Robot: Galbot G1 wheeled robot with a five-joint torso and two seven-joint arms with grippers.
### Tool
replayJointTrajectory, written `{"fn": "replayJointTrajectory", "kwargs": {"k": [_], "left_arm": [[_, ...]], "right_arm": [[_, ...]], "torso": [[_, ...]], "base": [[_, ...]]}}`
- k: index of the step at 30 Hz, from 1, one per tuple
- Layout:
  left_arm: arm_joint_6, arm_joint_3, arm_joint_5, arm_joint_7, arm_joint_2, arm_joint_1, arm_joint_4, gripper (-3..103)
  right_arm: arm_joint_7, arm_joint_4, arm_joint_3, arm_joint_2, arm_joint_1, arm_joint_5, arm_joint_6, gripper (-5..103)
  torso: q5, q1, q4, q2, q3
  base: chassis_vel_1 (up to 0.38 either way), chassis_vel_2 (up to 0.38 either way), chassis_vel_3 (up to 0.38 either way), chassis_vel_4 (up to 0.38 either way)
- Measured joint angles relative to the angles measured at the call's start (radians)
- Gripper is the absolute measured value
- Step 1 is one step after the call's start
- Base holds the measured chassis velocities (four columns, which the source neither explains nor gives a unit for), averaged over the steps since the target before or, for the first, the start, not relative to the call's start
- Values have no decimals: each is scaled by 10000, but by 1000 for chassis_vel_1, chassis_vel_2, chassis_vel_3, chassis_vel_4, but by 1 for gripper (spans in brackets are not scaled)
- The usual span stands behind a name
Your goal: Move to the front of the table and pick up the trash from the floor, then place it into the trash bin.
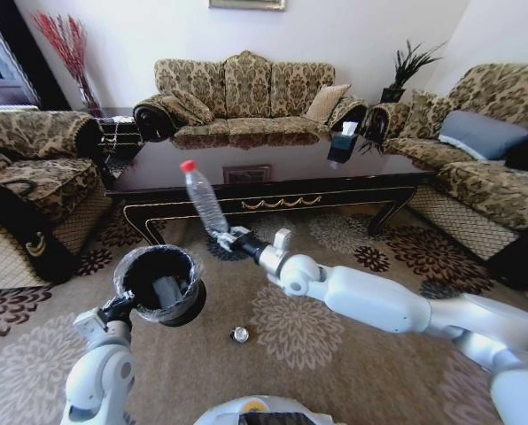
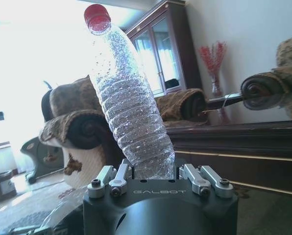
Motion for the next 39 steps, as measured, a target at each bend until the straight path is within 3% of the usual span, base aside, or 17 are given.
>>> {"fn": "replayJointTrajectory", "kwargs": {"k": [6, 19, 25, 27, 31, 34, 39], "left_arm": [[-4, -78, -42, 6, 65, -102, 85, 3], [6, -164, -158, 6, 145, -228, 198, 3], [16, -131, -156, 4, 140, -235, 236, 3], [18, -124, -155, 4, 138, -236, 237, 3], [22, -126, -152, 4, 147, -234, 236, 3], [23, -128, -150, 4, 151, -222, 229, 3], [32, -132, -145, 1, 152, -197, 188, 3]], "right_arm": [[25, -924, -1572, 845, 744, -830, 69, 37], [108, -1233, -2057, 1766, 780, -1164, 111, 37], [244, -1210, -2100, 1842, 779, -1208, 101, 34], [252, -1210, -2114, 1767, 763, -1248, 101, 38], [255, -1208, -2117, 1581, 693, -1286, 133, 60], [254, -1165, -2116, 1510, 666, -1276, 163, 65], [253, -1075, -2103, 1455, 657, -1247, 177, 87]], "torso": [[0, 1, 0, 0, 1], [1, 1, 0, 1, 1], [1, 0, 0, 0, 0], [1, 0, -1, 0, 0], [2, 1, -2, 0, 0], [2, 0, -1, 0, 0], [2, 0, 0, 0, 0]], "base": [[0, 0, 0, 0], [0, 0, 0, 0], [0, 0, 0, 0], [0, 0, 0, 0], [0, 0, 0, 0], [0, 0, 0, 0], [0, 0, 0, 0]]}}
